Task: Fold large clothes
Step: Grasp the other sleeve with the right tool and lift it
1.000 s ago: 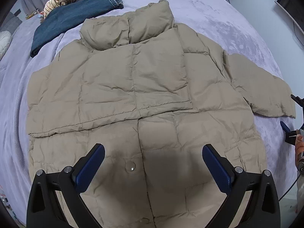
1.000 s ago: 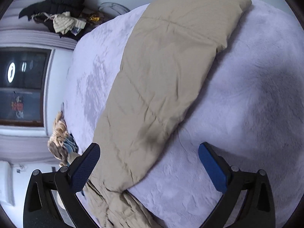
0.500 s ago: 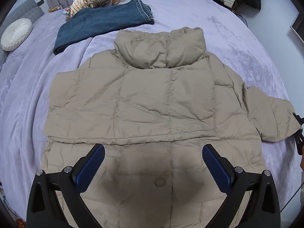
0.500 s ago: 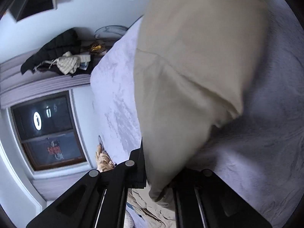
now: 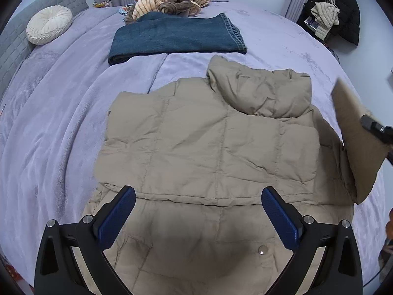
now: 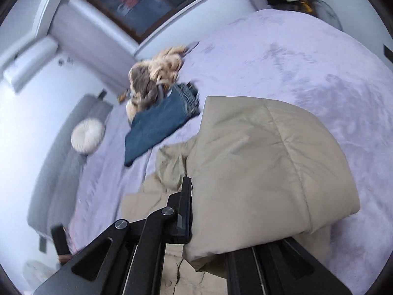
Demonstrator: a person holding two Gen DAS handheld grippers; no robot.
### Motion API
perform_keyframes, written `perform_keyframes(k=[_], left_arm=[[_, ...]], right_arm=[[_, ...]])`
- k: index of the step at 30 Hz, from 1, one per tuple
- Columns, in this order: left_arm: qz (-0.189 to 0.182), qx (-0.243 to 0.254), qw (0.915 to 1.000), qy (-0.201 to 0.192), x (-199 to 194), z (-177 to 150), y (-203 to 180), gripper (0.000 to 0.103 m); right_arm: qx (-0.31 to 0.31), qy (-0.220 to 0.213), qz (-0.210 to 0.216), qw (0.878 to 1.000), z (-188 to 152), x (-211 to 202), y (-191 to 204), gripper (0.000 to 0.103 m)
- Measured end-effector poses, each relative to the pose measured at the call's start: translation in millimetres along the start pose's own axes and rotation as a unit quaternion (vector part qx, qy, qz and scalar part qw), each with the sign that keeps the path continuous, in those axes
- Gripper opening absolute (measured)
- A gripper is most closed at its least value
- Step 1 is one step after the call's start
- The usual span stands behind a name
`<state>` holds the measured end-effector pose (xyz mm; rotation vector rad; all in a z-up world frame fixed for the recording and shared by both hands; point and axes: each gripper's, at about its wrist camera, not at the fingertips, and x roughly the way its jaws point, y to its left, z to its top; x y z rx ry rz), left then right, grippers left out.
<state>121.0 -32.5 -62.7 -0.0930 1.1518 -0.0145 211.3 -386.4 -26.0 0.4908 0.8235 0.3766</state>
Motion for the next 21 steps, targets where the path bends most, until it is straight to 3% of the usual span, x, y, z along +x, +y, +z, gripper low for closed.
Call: perform_keyframes(k=[3,6,13,15,16,17,19,21], left_arm=[[0.006,-0.006,1.0000,-0.001,8,0,18,0.103],[0.008,-0.008,0.9999,-0.002,15,0,31,0.103],[-0.008,-0.014,0.9999,0.006,30,3,40,0.103],[-0.017,-0.013,0.9997,0.007,32,7,39,0.103],[-0.022,-0.012,0.9997,0.004,33,10,40,0.103],[-0.027,-0.013,0.9996,0.000,33,13,41,0.103],[-0.037,-0.021,0.9991,-0.004,35,19,47,0.103],[-0.045,-0.028,0.9986,-0.003,40,24,52,0.103]], right_arm=[[-0.033,0.059,-0.012,0.998,-29,57,34,0.006],[-0.019,0.098,-0.037,0.994,-58,101,34,0.006],[0.005,0.140,-0.086,0.986,-86,136,14,0.009],[0.010,0.151,-0.094,0.984,-88,133,16,0.031],[0.018,0.160,-0.088,0.983,-87,128,16,0.062],[0.025,0.161,-0.073,0.984,-87,120,16,0.082],[0.032,0.143,-0.057,0.988,-87,94,14,0.083],[0.044,0.125,-0.071,0.989,-84,72,5,0.083]])
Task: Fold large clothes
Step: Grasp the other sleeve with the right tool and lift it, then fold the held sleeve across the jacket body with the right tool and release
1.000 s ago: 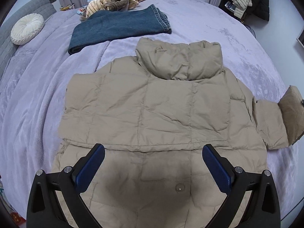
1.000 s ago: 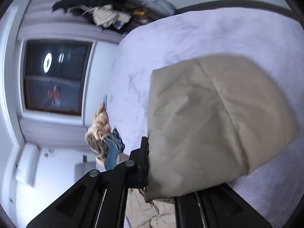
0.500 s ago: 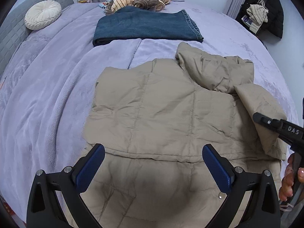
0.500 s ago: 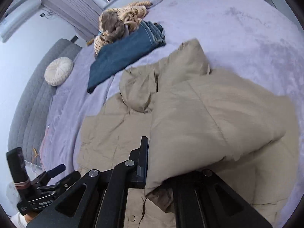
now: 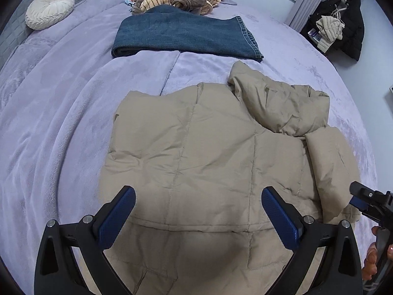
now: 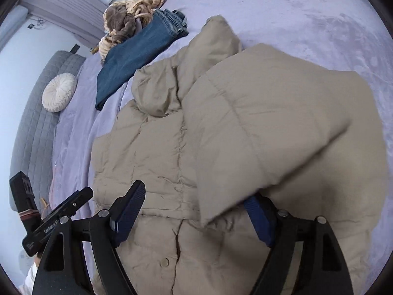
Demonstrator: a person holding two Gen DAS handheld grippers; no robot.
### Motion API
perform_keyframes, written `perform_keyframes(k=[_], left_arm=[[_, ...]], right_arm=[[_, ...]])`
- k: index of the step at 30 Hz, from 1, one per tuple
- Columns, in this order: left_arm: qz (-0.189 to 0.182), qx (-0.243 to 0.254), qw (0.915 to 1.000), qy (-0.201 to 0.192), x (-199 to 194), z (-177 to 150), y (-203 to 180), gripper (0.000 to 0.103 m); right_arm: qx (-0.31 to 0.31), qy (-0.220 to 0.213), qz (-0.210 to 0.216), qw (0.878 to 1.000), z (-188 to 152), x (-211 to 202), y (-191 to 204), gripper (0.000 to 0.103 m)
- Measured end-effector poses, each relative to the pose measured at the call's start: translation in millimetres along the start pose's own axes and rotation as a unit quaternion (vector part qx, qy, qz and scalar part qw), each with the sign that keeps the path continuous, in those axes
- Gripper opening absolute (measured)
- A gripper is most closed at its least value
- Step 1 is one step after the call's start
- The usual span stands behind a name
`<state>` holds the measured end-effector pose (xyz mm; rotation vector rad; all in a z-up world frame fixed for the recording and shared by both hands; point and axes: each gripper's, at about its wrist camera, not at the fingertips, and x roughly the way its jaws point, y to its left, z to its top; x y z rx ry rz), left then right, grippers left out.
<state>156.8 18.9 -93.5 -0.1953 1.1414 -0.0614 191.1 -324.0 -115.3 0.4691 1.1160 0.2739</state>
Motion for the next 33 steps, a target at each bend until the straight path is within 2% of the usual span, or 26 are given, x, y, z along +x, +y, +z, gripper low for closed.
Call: perform_keyframes(k=[4,6,8,10,12,14,16,18,19,20,22,25,27,28,29,30,31,32,33], left_arm=[[-0.015,-0.008,0.9998,0.010,9,8,9,0.103],[-0.034,-0.024,0.9990,0.015,12,10,16,0.103],[-0.061,-0.045,0.9969,0.020,11,14,26,0.103],[-0.090,-0.055,0.9942,0.019,9,15,32,0.103],[-0.127,-0.063,0.9897,0.018,7,16,36,0.103],[-0.179,-0.078,0.9806,0.022,7,17,37,0.103],[-0.228,-0.094,0.9685,0.031,9,17,35,0.103],[-0.279,-0.107,0.9534,0.042,14,18,28,0.103],[-0.290,-0.108,0.9497,0.046,17,18,24,0.103],[-0.300,-0.105,0.9468,0.051,20,18,19,0.103],[-0.308,-0.095,0.9447,0.062,28,19,7,0.103],[-0.298,-0.080,0.9477,0.081,46,18,-12,0.103],[-0.286,-0.074,0.9507,0.094,62,17,-22,0.103],[-0.276,-0.072,0.9532,0.100,69,17,-26,0.102],[-0.269,-0.070,0.9549,0.105,75,16,-30,0.089],[-0.261,-0.066,0.9562,0.115,83,16,-36,0.056],[-0.255,-0.061,0.9568,0.126,89,15,-39,0.035],[-0.252,-0.058,0.9556,0.141,94,14,-42,0.009],[-0.244,-0.055,0.9594,0.130,90,15,-44,0.009]], right_arm=[[0.110,-0.047,0.009,0.993,15,-22,-42,0.082],[0.148,-0.066,0.023,0.987,26,-23,-53,0.070],[0.151,-0.076,0.022,0.985,39,-18,-50,0.007],[0.119,-0.079,0.035,0.989,49,-13,-31,0.007],[0.048,-0.071,0.043,0.995,53,-6,4,0.007],[-0.024,-0.041,0.057,0.997,49,6,40,0.008],[-0.087,0.004,0.047,0.995,36,28,75,0.011],[-0.120,0.037,0.035,0.991,22,43,93,0.032],[-0.124,0.052,0.037,0.990,15,47,96,0.051],[-0.120,0.061,0.045,0.990,9,48,95,0.056],[-0.110,0.073,0.053,0.990,-3,41,82,0.056],[-0.096,0.078,0.029,0.992,-22,23,51,0.056],[-0.083,0.084,0.006,0.993,-38,10,22,0.046],[-0.079,0.085,-0.014,0.993,-45,4,6,0.032],[-0.076,0.087,-0.036,0.993,-50,1,-7,0.028],[-0.071,0.086,-0.057,0.992,-54,-1,-19,0.027],[-0.062,0.080,-0.071,0.992,-56,-3,-32,0.024],[-0.052,0.073,-0.079,0.993,-56,-6,-42,0.019],[-0.041,0.065,-0.089,0.993,-55,-8,-50,0.018]])
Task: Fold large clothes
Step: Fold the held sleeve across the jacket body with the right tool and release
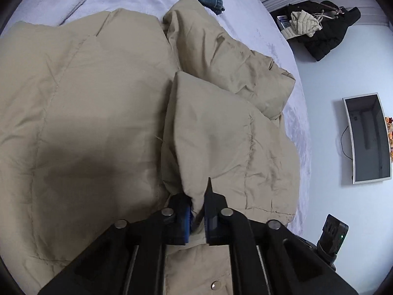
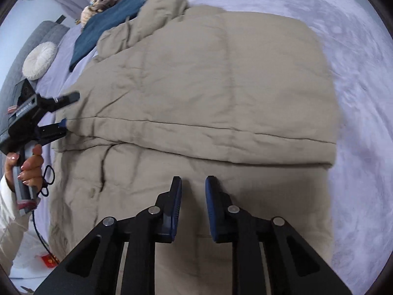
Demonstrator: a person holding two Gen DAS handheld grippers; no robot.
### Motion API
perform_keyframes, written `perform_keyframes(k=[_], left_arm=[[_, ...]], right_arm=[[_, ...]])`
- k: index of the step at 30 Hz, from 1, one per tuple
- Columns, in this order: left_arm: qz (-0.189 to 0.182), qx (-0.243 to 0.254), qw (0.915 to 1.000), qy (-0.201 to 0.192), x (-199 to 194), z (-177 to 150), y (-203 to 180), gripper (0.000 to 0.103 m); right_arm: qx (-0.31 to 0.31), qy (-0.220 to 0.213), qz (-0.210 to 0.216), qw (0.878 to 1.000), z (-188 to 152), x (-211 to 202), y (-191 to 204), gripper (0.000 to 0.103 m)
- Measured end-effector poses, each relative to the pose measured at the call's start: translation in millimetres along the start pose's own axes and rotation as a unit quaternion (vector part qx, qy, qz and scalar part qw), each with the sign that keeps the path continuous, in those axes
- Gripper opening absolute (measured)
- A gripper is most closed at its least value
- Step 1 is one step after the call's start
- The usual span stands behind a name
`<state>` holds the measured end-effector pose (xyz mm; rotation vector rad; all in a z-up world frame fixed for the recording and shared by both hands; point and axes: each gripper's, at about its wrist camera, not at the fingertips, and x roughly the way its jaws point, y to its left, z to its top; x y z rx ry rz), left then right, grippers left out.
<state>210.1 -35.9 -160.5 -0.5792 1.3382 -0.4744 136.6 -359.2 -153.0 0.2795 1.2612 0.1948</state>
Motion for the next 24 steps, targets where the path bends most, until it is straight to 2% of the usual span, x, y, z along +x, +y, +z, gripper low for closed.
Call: perform_keyframes(k=[3,5,8,9,10,12,15,21,22,24], left_arm=[[0.029,0.045,0.9976,-0.045,-23,-5,-15,0.009],[0.049,0.050,0.9957,-0.060,-34,-10,-11,0.008],[0.084,0.030,0.9951,-0.043,-33,-12,10,0.007],[0.099,0.025,0.9940,-0.038,-28,-13,18,0.007],[0.111,0.027,0.9928,-0.036,-27,-16,27,0.001],[0.118,0.021,0.9923,-0.030,-22,-22,39,0.001],[0.130,0.026,0.9906,-0.032,-26,-27,35,0.001],[0.157,0.032,0.9841,-0.077,-61,-28,14,0.002],[0.164,0.034,0.9824,-0.082,-65,-26,10,0.002],[0.169,0.044,0.9814,-0.080,-70,-25,6,0.002]], right_arm=[[0.027,-0.035,-0.041,0.998,8,-7,-26,0.018],[0.038,-0.062,-0.075,0.995,19,-14,-38,0.018],[0.049,-0.082,-0.084,0.992,32,-18,-51,0.018],[0.048,-0.082,-0.084,0.992,34,-16,-52,0.018],[0.043,-0.078,-0.086,0.992,37,-10,-49,0.018],[0.029,-0.067,-0.098,0.992,39,4,-43,0.018],[0.027,-0.062,-0.100,0.993,35,9,-52,0.017],[0.019,-0.048,-0.086,0.995,36,-5,-50,0.018],[0.016,-0.047,-0.081,0.995,33,-9,-50,0.019],[0.016,-0.044,-0.069,0.997,24,-17,-48,0.030]])
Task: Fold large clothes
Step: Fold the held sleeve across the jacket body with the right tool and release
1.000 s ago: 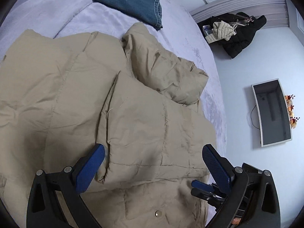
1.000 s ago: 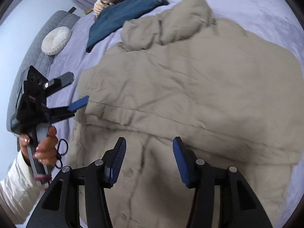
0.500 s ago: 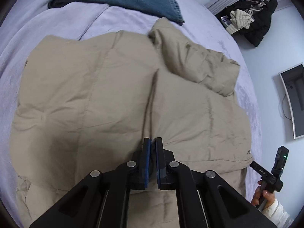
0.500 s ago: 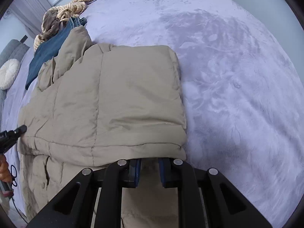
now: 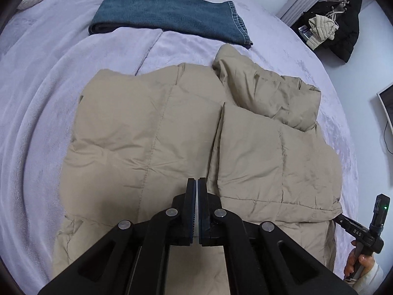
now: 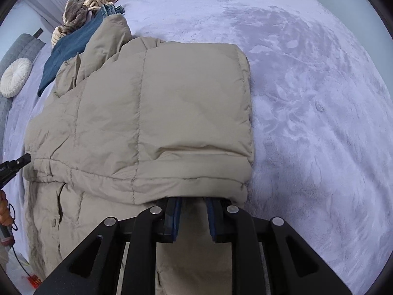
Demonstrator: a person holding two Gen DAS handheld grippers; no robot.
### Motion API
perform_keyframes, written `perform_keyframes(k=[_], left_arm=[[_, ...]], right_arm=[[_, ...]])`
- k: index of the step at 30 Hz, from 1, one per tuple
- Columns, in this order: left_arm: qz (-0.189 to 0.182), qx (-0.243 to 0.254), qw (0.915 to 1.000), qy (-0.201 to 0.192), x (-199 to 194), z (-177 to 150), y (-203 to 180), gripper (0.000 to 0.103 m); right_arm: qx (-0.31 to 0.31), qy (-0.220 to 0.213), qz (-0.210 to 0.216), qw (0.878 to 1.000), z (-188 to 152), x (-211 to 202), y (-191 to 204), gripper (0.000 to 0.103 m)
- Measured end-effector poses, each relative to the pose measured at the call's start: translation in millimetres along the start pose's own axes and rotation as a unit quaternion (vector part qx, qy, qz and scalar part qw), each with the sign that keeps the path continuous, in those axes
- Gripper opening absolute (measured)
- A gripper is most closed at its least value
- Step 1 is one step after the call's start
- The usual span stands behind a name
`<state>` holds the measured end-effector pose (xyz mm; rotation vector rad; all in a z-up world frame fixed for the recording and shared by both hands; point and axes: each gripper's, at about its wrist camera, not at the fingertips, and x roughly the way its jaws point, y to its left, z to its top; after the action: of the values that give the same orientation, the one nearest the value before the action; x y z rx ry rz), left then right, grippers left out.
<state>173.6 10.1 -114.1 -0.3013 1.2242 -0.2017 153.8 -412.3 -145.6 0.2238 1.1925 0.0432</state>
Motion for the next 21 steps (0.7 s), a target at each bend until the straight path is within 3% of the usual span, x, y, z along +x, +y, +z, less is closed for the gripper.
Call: perform_keyframes(k=[2,6,11,13,16,21], left_arm=[[0.002,0.007,1.0000,0.006,2,5,-3,0.002],[-0.003,0.013,0.9998,0.016,9,9,-13,0.002],[-0.010,0.032,0.9994,0.004,10,16,-35,0.002],[-0.011,0.041,0.9991,0.000,11,20,-43,0.002],[-0.015,0.047,0.9988,0.001,16,28,-56,0.002],[0.014,0.073,0.9970,0.021,45,27,-70,0.002]], right_arm=[[0.004,0.000,0.013,1.000,-6,-8,1,0.051],[-0.003,-0.015,0.033,0.999,-20,-35,2,0.051],[0.029,-0.081,0.023,0.996,-6,-68,-16,0.054],[0.076,-0.088,0.037,0.992,6,-66,-38,0.054],[0.141,-0.084,0.074,0.984,30,-50,-67,0.030],[0.177,-0.052,0.119,0.975,55,-8,-75,0.029]])
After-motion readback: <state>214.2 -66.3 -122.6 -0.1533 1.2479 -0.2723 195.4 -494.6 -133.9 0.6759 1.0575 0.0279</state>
